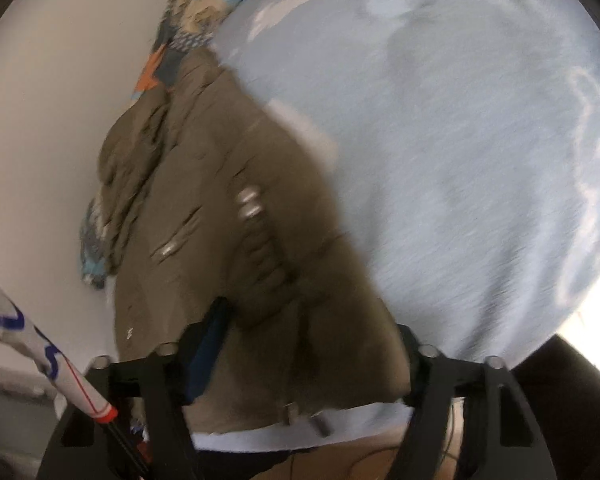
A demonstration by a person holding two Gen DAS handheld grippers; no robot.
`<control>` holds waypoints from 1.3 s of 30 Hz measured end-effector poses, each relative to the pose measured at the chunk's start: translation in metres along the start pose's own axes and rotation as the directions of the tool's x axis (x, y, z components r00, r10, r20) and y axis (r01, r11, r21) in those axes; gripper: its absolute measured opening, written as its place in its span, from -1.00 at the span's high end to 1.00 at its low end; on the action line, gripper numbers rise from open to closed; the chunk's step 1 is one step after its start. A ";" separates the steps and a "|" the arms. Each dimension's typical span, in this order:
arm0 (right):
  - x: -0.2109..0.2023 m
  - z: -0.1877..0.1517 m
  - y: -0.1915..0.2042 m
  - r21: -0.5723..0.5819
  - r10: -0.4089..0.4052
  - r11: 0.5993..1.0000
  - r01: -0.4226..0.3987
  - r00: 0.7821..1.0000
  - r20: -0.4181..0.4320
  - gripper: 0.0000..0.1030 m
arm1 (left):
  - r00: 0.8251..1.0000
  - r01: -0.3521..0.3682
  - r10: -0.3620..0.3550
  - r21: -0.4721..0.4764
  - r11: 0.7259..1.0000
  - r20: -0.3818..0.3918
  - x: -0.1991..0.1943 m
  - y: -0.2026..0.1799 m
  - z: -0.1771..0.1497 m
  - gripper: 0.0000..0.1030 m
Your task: Fold large clothes
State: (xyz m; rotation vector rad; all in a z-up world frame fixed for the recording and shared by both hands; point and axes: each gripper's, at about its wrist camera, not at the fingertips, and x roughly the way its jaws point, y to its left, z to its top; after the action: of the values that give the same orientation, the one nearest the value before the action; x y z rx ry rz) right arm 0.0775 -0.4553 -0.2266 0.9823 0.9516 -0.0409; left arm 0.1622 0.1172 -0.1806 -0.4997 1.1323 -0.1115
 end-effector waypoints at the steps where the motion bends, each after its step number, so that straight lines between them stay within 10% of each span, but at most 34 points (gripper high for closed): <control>1: 0.001 -0.004 0.007 -0.029 0.009 1.000 -0.009 1.000 -0.001 -0.16 | 1.000 -0.001 0.001 0.009 1.000 0.003 0.000 -0.002 0.000 -0.23; 7: 0.006 -0.017 0.040 -0.204 -0.059 0.977 0.066 0.998 0.036 0.00 | 1.000 -0.012 0.012 0.007 1.000 0.004 0.003 -0.001 0.000 -0.24; 19: 0.020 -0.012 0.023 -0.102 -0.054 0.993 0.054 0.999 0.003 -0.16 | 0.998 0.058 -0.058 -0.015 0.998 0.023 0.003 -0.010 -0.027 -0.27; 23: 0.017 -0.012 0.029 -0.136 -0.057 0.989 0.061 0.998 0.031 0.04 | 0.996 -0.032 0.021 0.121 0.992 0.089 -0.002 -0.034 -0.028 0.14; 39: 0.025 -0.016 0.032 -0.169 -0.087 0.981 0.096 0.994 0.062 -0.08 | 0.980 -0.161 0.127 0.242 0.957 0.152 0.011 -0.050 -0.029 -0.02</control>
State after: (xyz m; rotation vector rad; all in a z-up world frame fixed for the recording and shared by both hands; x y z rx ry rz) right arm 0.0956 -0.4155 -0.2249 0.7748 0.9342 -0.0616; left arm 0.1499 0.0600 -0.1777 -0.1920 1.0006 -0.0922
